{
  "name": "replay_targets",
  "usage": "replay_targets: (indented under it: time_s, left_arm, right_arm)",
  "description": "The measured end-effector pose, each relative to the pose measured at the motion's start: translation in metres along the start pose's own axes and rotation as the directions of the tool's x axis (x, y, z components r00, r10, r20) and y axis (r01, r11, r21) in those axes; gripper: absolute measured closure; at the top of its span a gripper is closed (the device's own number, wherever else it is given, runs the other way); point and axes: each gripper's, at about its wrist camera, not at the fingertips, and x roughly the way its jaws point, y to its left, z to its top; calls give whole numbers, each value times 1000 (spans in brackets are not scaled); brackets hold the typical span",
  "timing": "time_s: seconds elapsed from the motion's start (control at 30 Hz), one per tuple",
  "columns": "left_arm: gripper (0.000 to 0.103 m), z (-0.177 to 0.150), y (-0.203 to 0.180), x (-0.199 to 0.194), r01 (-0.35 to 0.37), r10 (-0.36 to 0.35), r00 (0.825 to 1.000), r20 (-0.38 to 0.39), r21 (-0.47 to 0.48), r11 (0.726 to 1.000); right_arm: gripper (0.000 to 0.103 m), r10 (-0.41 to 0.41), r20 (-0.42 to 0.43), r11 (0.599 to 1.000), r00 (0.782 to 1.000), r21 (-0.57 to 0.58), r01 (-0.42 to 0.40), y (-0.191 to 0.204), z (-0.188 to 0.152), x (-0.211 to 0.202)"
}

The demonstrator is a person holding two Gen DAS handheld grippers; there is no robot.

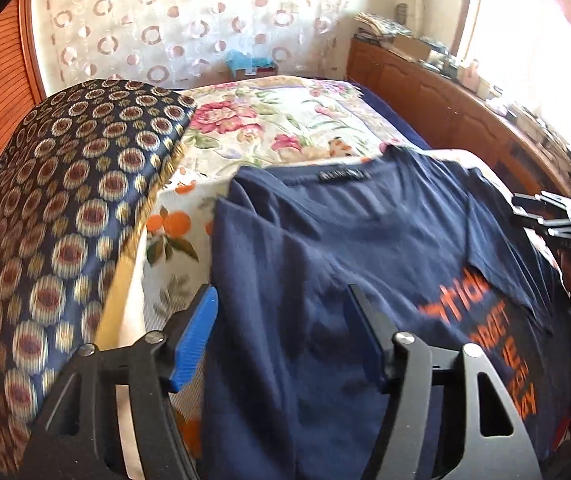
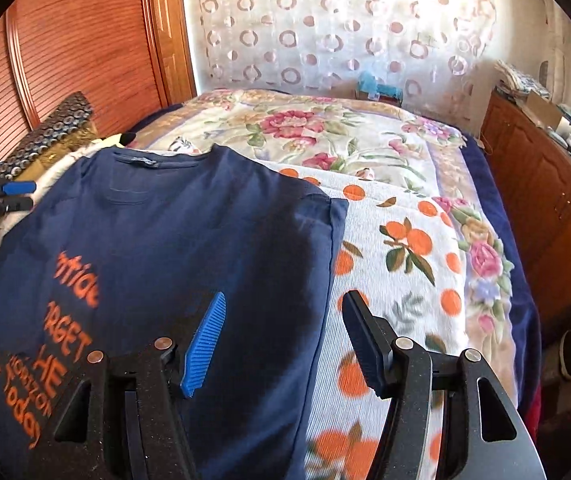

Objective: Fold small clothes

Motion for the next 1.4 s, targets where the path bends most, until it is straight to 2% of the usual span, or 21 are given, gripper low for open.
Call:
replay_targets:
  time_s: [0.17, 0.5, 0.6, 0.67, 0.7, 0.73, 0.83, 0.93, 1.3, 1.33, 1.37, 1.4]
  left_arm:
    - [56, 15, 1, 20, -68, 69, 997, -26, 22, 997]
    - [56, 23, 4, 50, -93, 95, 992, -79, 27, 995]
    - [56, 24, 4, 56, -85, 86, 993, -79, 17, 996]
    - [56, 24, 5, 55, -74, 75, 995, -72, 11, 997]
    - [60, 24, 5, 55, -73, 73, 995, -65, 13, 997]
    - [71, 25, 4, 55, -75, 76, 995, -59, 17, 997]
    - [90, 26, 1, 48, -102, 102, 995, -19, 38, 994]
    - [95, 29, 6, 35, -131, 130, 991, 31, 28, 991]
    - [96, 34, 12, 5, -103, 101, 991, 90, 24, 994]
    - [96, 33, 10, 1, -95, 92, 991, 96, 26, 995]
    - [96, 32, 8, -2, -88, 85, 991, 104, 30, 996]
    - [96, 30, 9, -6, -85, 81, 991, 109, 32, 996]
  right_arm:
    - [40, 7, -19, 1000, 1000, -15, -7, -8, 14, 19]
    - [40, 8, -45, 1000, 999, -11, -8, -19, 28, 38]
    - [37, 8, -46, 1000, 999, -7, -8, -17, 30, 43]
    - [37, 3, -46, 1000, 999, -18, -4, -13, 31, 44]
    - [36, 4, -46, 1000, 999, -22, -5, -11, 31, 44]
    - [36, 4, -46, 1000, 999, -26, -5, -11, 32, 44]
    - [36, 7, -51, 999, 999, -33, -9, -12, 33, 45]
    - [36, 12, -59, 999, 998, -37, -14, -16, 35, 47]
    - [36, 9, -54, 999, 999, -31, -10, -18, 40, 54]
    - [48, 11, -54, 999, 999, -31, -13, -18, 41, 54]
    - [66, 18, -49, 999, 999, -36, -20, -17, 42, 53]
    - [74, 23, -48, 999, 999, -40, -25, -15, 43, 52]
